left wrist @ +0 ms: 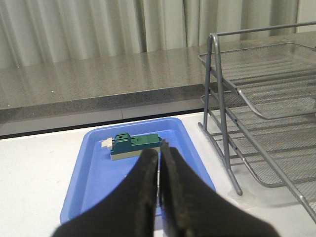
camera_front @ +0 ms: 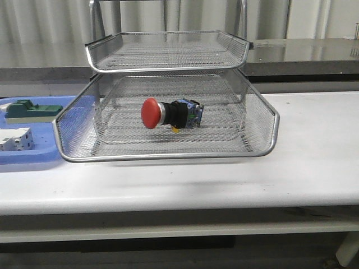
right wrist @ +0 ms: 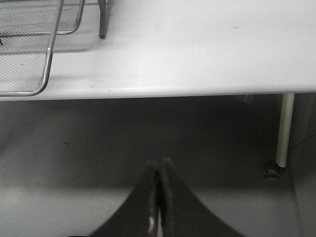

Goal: Place button on rack with both arms

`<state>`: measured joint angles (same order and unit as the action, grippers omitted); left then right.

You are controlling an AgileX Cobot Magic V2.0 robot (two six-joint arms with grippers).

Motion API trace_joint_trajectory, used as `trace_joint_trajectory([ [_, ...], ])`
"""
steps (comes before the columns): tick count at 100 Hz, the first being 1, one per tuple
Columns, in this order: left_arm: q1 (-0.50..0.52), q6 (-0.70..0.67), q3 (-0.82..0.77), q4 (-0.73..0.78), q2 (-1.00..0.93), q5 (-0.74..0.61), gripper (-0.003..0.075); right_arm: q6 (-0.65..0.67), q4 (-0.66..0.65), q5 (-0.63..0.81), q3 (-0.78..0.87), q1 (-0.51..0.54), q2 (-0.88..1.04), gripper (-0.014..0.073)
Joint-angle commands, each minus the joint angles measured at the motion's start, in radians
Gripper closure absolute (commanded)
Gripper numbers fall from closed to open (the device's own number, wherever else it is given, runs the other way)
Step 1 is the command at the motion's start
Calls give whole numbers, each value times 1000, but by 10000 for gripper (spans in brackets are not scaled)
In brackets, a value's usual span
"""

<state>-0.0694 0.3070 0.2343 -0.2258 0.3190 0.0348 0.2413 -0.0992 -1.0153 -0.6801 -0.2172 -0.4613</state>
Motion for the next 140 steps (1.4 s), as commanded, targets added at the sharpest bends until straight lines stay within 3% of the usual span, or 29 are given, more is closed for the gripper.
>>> trace_joint_trajectory([
  [1,3,-7,29,-9,7,-82,716,-3,14,65,-26,1,-3,662],
  [26,3,-7,29,-9,7,-82,716,-16,156,91,-26,1,-69,659],
  [50,3,-7,29,-9,7,-82,716,-163,271,98,-26,1,-295,660],
  [91,3,-7,29,-9,7,-82,716,-296,368,162,-86,-9,-619,660],
  [140,3,-7,29,-9,7,-82,716,-305,368,266,-239,-310,-862,660],
])
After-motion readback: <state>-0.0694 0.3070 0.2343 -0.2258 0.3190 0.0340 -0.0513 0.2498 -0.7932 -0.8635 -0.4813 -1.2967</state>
